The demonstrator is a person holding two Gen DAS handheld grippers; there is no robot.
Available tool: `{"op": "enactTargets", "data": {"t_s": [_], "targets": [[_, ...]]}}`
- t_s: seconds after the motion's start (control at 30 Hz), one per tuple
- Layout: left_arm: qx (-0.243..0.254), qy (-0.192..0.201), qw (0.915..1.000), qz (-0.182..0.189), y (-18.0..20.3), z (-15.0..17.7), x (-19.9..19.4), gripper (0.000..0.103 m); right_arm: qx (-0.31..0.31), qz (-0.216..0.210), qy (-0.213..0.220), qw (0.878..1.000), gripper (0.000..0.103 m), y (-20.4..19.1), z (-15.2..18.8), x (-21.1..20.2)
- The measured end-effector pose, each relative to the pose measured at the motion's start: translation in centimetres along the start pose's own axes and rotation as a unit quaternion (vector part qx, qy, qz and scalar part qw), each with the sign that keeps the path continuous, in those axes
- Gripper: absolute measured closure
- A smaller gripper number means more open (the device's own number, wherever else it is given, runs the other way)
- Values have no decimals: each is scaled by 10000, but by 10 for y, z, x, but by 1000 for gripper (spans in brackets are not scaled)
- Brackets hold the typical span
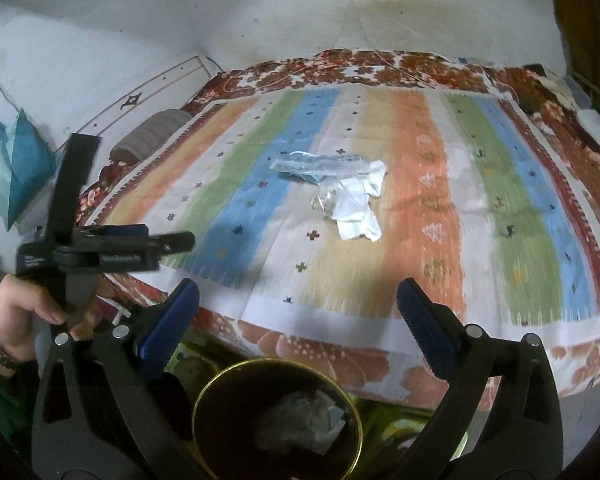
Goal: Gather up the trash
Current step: 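Move both open tools forward over the remaining trash on the cloth, then grasp the blue printed plastic bag with the left tool while the right grasps the clear bag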
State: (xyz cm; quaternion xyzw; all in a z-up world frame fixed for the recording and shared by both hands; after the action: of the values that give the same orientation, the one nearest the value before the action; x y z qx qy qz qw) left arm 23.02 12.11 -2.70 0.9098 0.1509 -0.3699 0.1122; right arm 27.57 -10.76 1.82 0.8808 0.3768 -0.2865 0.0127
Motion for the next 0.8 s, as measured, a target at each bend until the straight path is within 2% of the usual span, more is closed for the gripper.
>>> {"op": "enactTargets", "data": {"t_s": [0.1, 0.3, 0.47, 0.53, 0.67, 0.8], "targets": [[402, 110, 9991, -65, 5, -3, 11, 6, -104, 20, 33, 9999, 9, 0, -6, 10], [318, 361, 9988, 94, 0, -11, 35, 6, -112, -13, 48, 9999, 9, 3, -16, 30], [1086, 577, 9921, 235, 17, -13, 56, 6, -28, -93, 24, 10000, 9, 9, -22, 49], [1244, 613, 9899, 298, 20, -14, 63, 6, -25, -114, 2, 9999, 9, 12, -25, 58], [1235, 561, 9901, 366, 15, -17, 78, 6, -34, -126, -25, 9999, 9, 18, -28, 77], [1056, 546, 9925, 271, 3, -21, 91, 6, -49, -119, -123, 9998, 12, 22, -27, 95]]}}
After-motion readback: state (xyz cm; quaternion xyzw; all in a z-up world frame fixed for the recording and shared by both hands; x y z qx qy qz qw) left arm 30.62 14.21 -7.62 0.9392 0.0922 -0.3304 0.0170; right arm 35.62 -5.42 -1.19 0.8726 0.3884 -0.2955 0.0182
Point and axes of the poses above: each gripper's, at about its wrist camera, not at the fingertips, and x roughly the way its jaws point, y to its right, z to its underside, the point moved 1 cm from there along x, roughly the way its jaws point, and after that the axes turned 14 degrees about y, right-handed, at the moved point
